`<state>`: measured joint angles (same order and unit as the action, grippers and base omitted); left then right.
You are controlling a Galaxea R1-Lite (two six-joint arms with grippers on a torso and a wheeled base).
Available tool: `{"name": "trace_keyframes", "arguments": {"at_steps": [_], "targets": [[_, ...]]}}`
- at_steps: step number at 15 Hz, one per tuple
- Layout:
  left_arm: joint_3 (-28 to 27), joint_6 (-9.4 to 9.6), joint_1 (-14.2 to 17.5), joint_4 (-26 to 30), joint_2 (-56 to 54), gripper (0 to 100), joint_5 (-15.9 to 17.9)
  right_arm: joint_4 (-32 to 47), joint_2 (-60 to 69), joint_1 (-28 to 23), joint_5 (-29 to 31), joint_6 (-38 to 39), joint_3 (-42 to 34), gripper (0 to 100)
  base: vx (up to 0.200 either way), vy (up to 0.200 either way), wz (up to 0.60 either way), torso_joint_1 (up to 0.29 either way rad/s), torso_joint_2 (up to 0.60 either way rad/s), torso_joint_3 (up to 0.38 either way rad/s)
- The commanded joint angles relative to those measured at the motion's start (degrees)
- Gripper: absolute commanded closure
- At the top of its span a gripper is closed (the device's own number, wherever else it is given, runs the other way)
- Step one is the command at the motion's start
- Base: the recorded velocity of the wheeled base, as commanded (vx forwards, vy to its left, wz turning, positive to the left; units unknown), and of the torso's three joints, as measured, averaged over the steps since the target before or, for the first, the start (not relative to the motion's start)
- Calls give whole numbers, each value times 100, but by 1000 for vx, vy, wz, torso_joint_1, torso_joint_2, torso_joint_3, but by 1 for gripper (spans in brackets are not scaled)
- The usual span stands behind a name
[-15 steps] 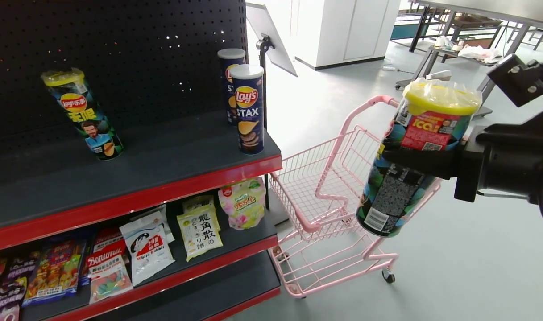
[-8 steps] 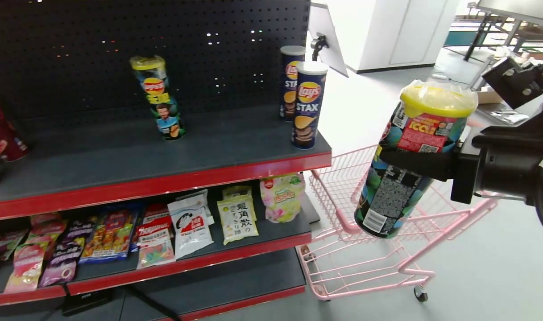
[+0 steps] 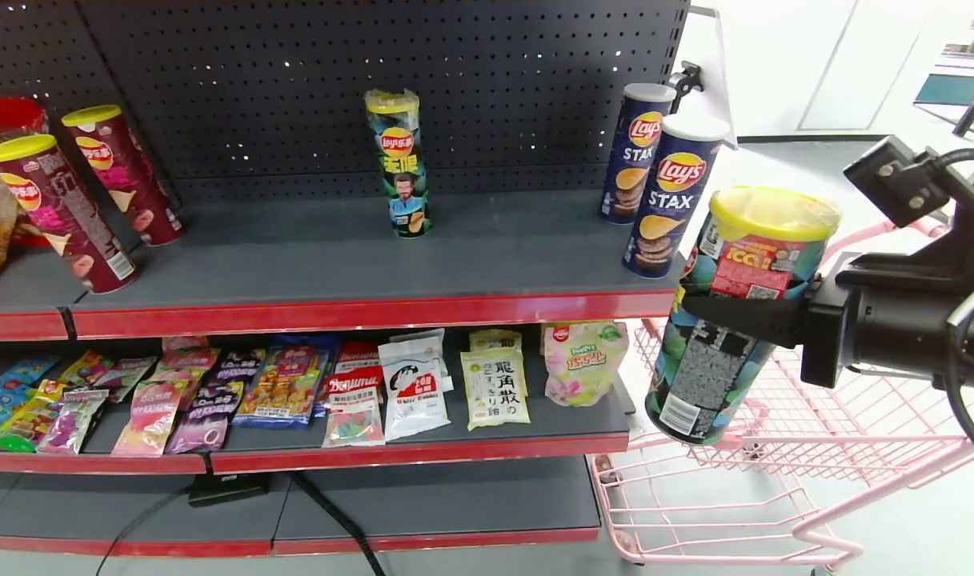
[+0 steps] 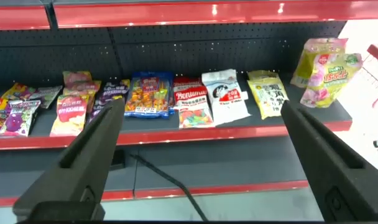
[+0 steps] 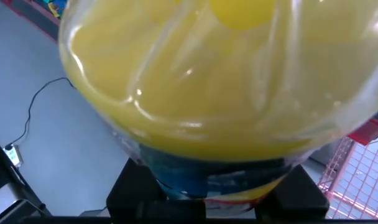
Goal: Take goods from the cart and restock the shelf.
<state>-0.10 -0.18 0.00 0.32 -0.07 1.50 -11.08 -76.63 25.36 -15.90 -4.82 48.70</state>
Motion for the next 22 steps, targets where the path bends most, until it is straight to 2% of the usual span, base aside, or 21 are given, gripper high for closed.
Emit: {"name": "trace_keyframes", "arguments": {"at_steps": [1,7,12,15,18,22], "targets": [[1,1,0,-5,7,0,-1,-8,52,31,-19,-2,-10,100,0,200,0,7,2,-2],[-8,1,0,-5,7,0,8,-491,34,4,-19,-2,-177,100,0,200,0,2,2,4],[1,1,0,-5,7,0,8,-500,69,13,-63,-169,-177,100,0,200,0,0,1,1],[-8,1,0,3,7,0,8,-509,69,4,-572,-195,-186,100,0,200,0,4,1,2],[1,1,0,-5,7,0,8,-500,113,13,-572,-195,-186,100,0,200,0,-1,2,2],[1,1,0,-5,7,0,8,-500,227,22,-581,-204,-326,100,0,0,0,0,0,0]]}}
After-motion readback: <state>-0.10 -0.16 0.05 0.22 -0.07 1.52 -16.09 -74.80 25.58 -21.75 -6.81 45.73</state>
